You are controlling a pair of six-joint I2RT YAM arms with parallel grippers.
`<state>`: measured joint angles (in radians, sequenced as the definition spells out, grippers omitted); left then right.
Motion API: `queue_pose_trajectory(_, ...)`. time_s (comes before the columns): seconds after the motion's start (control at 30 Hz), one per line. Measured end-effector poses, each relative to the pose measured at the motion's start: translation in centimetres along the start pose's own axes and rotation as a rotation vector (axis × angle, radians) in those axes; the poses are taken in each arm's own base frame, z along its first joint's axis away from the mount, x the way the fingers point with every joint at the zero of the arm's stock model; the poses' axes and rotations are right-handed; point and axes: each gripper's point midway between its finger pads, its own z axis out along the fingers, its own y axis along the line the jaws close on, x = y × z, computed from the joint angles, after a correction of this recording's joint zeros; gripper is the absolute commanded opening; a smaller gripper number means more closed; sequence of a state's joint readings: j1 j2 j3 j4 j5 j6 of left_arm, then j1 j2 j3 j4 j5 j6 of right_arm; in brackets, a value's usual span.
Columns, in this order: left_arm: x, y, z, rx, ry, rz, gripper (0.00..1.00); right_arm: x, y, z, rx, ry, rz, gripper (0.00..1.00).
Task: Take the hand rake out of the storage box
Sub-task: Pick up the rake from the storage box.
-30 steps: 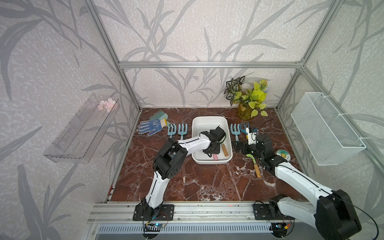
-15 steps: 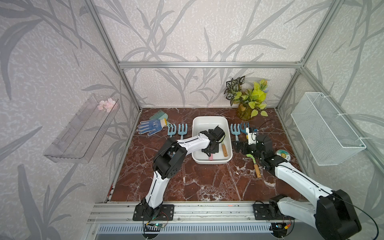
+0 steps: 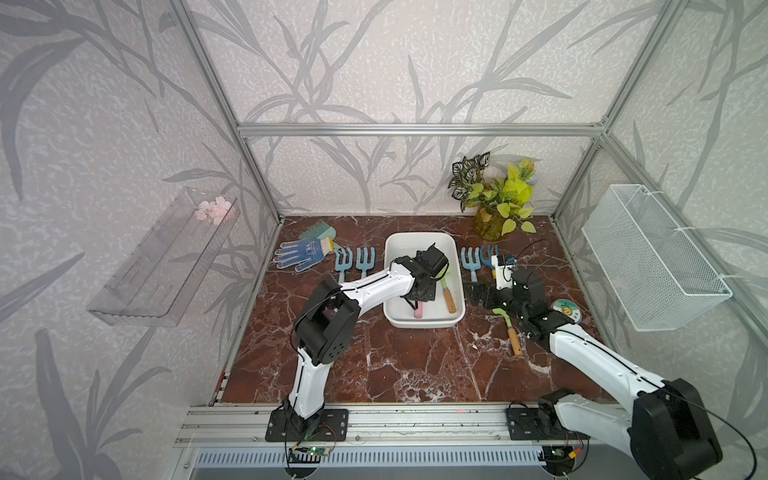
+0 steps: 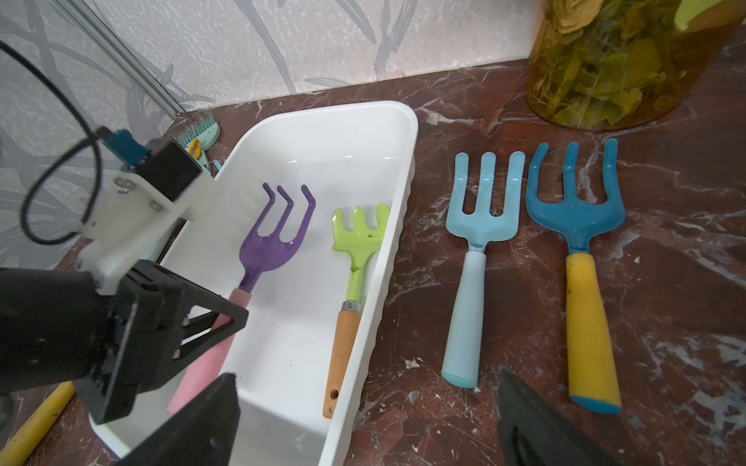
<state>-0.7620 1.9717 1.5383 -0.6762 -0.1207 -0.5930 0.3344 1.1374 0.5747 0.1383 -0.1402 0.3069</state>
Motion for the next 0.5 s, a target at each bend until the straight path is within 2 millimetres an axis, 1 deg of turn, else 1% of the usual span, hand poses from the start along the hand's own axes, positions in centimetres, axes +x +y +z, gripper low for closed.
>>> queue_pose_trajectory(0.1,-0.8,0.1,-2.0,0.013,-0.036,0.008,0.1,0.1,0.0,0.1,0.0,0.003,0.0,0.99)
queue_pose_trajectory(0.27,-1.3,0.4,-4.3,0.024,-0.063,0.018,0.09,0.1,0.0,0.1,0.0,0.003,0.001,0.99)
queue_pose_trajectory(0.33,-1.3,0.7,-5.2,0.028,-0.072,0.022,0.09,0.1,0.0,0.1,0.0,0.003,0.001,0.99)
queue_pose_trajectory(0.5,-0.4,2.0,-8.1,0.034,-0.093,0.027,0.09,0.1,0.0,0.1,-0.003,0.004,0.001,0.99)
